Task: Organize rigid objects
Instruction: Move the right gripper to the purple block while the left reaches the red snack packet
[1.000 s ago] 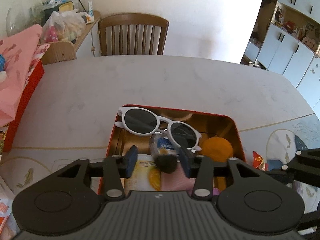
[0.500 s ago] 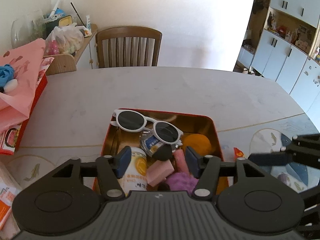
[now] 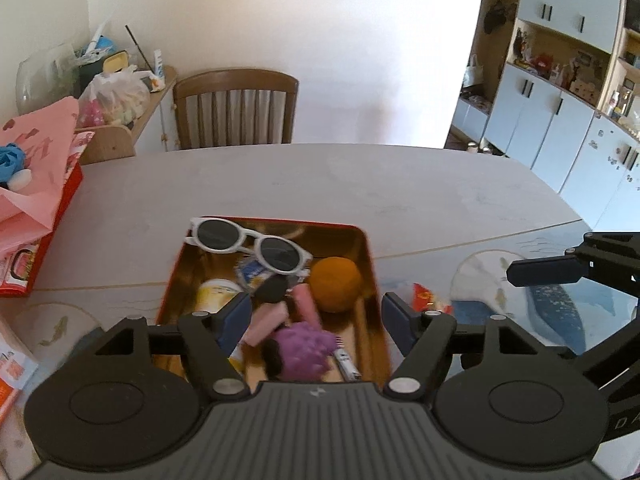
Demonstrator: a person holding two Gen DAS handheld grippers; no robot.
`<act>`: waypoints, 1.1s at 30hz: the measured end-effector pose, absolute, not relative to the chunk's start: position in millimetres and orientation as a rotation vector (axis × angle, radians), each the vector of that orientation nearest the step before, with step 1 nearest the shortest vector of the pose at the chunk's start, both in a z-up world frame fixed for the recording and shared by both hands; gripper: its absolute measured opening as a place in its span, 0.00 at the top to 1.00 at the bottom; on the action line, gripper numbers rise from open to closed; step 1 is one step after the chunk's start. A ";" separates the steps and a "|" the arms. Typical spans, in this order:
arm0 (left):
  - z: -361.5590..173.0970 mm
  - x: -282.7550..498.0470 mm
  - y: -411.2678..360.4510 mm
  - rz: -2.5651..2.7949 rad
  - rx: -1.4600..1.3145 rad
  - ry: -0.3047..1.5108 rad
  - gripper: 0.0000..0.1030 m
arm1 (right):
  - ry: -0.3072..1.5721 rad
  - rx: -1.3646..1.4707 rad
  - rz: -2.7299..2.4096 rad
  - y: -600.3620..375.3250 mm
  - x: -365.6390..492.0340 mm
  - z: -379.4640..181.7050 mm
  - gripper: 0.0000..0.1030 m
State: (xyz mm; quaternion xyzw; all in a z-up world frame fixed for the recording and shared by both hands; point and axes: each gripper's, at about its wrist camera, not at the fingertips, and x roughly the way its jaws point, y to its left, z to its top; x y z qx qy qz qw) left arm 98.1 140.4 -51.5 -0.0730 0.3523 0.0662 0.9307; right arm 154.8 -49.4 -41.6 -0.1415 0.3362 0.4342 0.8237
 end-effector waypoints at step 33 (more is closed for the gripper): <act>-98.7 158.9 -5.0 0.138 -0.109 0.782 0.19 | 0.828 -0.340 0.926 -190.0 198.5 -109.9 0.04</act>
